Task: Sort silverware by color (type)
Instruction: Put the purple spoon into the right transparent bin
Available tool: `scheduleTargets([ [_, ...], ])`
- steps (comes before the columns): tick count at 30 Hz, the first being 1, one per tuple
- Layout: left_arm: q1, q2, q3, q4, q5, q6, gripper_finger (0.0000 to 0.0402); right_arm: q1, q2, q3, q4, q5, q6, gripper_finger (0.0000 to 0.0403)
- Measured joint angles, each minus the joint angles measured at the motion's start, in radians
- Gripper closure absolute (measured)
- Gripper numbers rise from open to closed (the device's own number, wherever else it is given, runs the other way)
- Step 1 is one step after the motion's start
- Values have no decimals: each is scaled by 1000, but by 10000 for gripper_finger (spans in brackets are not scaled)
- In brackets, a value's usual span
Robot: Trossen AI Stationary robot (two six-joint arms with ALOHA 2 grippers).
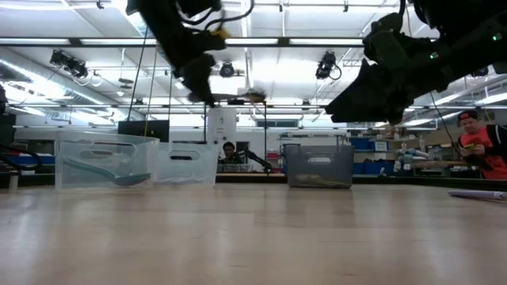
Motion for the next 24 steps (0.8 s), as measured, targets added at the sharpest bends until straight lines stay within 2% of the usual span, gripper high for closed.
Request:
scheduleTargets([
  [6, 9, -70, -178, 164, 5, -92, 365, 4, -1, 0, 18, -10, -16, 209],
  [11, 33, -139, -289, 203, -2, -249, 365, 8, 1, 1, 44, -20, -33, 209],
  [19, 24, -186, -395, 236, -44, -478, 365, 9, 7, -2, 47, -40, -47, 209],
  [24, 6, -189, -431, 239, -59, -531, 362, 8, 13, 0, 46, -37, -92, 209],
])
